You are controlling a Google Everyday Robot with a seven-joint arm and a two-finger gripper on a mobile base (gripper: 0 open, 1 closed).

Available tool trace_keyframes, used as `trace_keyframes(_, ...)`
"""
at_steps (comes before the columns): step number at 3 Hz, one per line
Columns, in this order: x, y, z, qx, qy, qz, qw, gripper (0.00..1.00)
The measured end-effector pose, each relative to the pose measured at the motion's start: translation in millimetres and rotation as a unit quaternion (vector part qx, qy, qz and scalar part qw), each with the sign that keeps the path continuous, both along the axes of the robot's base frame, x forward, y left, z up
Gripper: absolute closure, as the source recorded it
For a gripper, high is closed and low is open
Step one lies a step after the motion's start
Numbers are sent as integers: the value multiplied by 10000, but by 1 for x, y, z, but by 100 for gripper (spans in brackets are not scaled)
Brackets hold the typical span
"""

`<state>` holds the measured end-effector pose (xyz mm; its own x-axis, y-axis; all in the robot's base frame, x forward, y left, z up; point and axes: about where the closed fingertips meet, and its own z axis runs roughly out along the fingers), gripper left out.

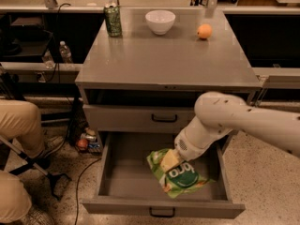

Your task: Place green rice chip bag into middle drawer

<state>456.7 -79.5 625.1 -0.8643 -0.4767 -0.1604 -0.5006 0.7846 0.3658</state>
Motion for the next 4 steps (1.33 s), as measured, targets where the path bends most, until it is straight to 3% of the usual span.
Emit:
trace_keyframes(1,5,32,-46,603,46,138,9981,100)
trace_keyframes(2,5,32,-46,603,46,138,9981,100)
trace_keyframes(3,11,46,-59,808,77,274,9963,100)
trace_keyframes(4,20,89,-84,1364,56,529,9892,100)
